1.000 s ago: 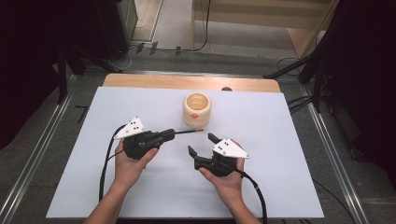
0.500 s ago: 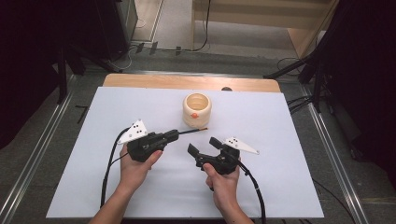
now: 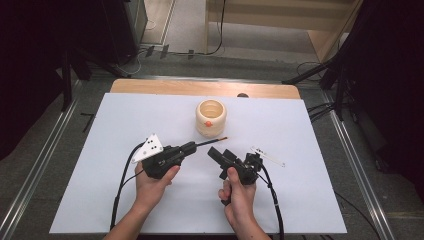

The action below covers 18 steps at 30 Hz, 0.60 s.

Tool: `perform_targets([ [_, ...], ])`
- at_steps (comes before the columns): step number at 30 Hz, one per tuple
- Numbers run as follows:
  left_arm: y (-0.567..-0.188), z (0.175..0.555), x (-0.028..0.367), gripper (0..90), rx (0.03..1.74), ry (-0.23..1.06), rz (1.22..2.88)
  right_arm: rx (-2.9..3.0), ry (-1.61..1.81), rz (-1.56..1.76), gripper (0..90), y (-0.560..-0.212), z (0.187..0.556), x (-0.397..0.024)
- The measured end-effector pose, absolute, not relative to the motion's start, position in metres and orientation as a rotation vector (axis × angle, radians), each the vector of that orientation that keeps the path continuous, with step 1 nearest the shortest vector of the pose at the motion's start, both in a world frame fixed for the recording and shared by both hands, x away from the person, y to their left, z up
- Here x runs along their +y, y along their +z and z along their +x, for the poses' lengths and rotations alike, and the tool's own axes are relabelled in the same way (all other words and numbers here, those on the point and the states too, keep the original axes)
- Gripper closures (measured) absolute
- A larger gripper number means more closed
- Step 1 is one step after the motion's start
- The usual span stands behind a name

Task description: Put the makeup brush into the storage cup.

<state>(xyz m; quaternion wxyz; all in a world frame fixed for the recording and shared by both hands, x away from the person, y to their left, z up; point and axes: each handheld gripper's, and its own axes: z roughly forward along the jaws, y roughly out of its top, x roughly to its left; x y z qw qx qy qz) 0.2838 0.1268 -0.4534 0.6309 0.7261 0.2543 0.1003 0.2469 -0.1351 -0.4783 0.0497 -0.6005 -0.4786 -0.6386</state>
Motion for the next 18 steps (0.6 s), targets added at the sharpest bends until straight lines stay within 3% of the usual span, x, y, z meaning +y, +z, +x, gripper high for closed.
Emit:
perform_targets([
  [7,-0.456,0.280,0.120,86.0,0.566,0.224,1.668,-1.355,-1.897,-1.894,20.6,-0.482,0.250,-0.139],
  [18,-0.459,0.277,0.115,86.0,0.551,0.220,1.680,-1.241,-1.851,-1.932,45.1,-0.491,0.254,-0.146],
])
